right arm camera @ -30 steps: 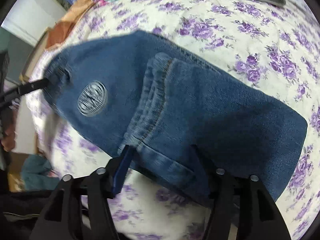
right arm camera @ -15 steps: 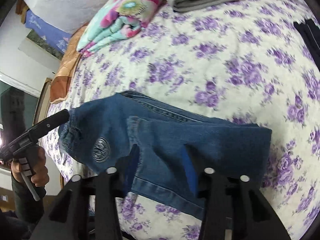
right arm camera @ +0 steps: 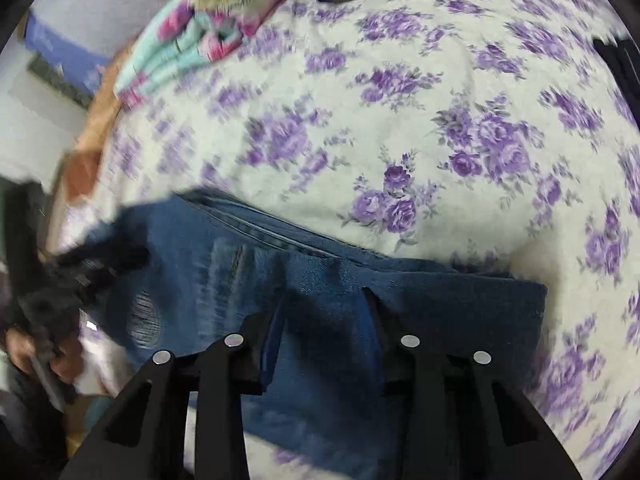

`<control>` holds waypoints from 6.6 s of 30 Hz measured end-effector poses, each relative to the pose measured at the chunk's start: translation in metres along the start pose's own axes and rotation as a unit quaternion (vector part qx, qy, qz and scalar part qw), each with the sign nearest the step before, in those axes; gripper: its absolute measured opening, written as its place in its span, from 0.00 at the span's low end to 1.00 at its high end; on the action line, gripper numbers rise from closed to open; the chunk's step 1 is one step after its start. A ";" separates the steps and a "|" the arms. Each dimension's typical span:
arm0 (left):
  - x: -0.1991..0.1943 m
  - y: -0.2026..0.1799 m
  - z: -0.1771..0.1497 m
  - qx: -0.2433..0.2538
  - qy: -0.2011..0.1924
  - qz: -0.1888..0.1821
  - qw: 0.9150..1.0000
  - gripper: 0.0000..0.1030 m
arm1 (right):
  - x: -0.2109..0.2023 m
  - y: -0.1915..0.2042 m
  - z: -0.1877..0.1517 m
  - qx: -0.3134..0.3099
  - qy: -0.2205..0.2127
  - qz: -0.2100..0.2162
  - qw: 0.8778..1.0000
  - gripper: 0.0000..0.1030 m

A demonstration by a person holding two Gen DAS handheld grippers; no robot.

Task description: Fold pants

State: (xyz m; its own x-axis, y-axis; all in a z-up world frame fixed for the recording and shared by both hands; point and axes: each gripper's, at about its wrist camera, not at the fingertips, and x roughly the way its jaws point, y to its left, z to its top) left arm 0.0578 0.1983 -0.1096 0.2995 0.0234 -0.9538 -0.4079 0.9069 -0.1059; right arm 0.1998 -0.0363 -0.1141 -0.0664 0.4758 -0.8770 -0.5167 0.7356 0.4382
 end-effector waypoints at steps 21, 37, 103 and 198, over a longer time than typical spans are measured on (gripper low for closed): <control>0.037 -0.139 0.023 0.135 0.006 0.045 0.990 0.92 | -0.042 -0.067 -0.028 0.099 -0.081 0.043 0.991 0.58; 0.021 -0.090 -0.002 0.079 0.020 -0.017 0.996 0.92 | -0.035 -0.030 -0.049 0.007 -0.015 0.039 0.999 0.67; -0.073 0.152 -0.093 -0.283 -0.072 -0.149 0.945 0.95 | 0.104 0.203 -0.007 -0.217 0.063 0.096 0.969 0.30; -0.018 -0.077 -0.062 -0.136 0.011 -0.012 0.991 0.95 | -0.002 0.004 -0.018 -0.062 0.101 0.165 0.979 0.52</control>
State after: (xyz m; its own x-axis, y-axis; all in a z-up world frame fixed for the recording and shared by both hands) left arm 0.0303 0.1019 -0.1019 0.2932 -0.0088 -0.9560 -0.6196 0.7598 -0.1971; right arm 0.1825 -0.0431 -0.1137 -0.4075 0.5635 -0.7186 -0.5376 0.4881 0.6876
